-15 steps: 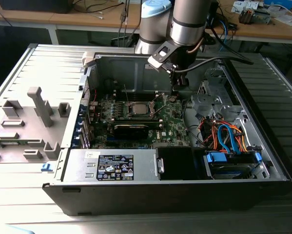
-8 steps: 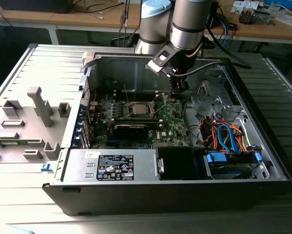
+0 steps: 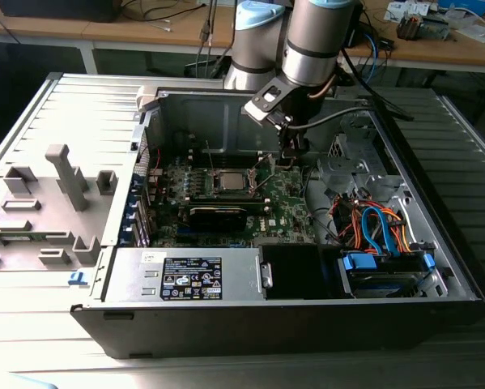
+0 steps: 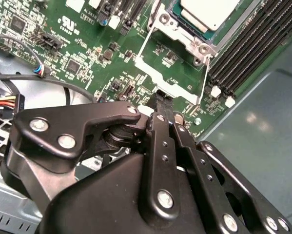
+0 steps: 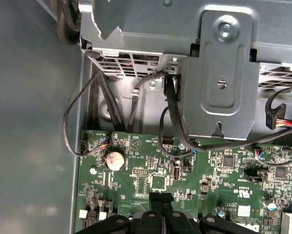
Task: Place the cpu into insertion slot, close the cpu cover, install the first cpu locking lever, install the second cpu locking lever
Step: 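Close the cpu cover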
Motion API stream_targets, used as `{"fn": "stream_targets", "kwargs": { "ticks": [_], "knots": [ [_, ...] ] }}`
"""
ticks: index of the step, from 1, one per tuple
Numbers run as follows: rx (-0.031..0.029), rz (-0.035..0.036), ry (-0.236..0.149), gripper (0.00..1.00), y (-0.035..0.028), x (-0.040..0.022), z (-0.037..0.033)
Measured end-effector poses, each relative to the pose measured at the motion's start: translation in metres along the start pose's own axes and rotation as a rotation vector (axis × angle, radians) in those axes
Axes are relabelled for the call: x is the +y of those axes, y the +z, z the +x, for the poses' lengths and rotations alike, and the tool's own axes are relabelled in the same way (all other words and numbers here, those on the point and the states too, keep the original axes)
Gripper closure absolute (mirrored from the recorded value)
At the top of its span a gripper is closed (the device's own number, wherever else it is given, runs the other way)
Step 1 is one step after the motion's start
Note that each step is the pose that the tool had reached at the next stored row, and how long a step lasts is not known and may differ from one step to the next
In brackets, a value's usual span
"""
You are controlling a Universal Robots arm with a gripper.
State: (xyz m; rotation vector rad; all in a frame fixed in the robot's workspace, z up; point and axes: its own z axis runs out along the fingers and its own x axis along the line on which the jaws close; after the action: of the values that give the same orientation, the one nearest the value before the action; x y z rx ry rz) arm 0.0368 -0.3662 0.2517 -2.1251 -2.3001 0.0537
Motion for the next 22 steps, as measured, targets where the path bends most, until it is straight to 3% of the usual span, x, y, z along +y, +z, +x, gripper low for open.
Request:
{"fn": "stream_targets", "kwargs": {
  "ticks": [4,9,22],
  "knots": [
    [-0.0004,0.0,0.0,0.89,0.0002,-0.0059,0.0005],
    [-0.0003,-0.0001,0.0,0.89,0.0007,-0.0187,0.0015],
    [-0.0004,0.0,0.0,0.89,0.0021,-0.0281,0.0023]
  ]
}}
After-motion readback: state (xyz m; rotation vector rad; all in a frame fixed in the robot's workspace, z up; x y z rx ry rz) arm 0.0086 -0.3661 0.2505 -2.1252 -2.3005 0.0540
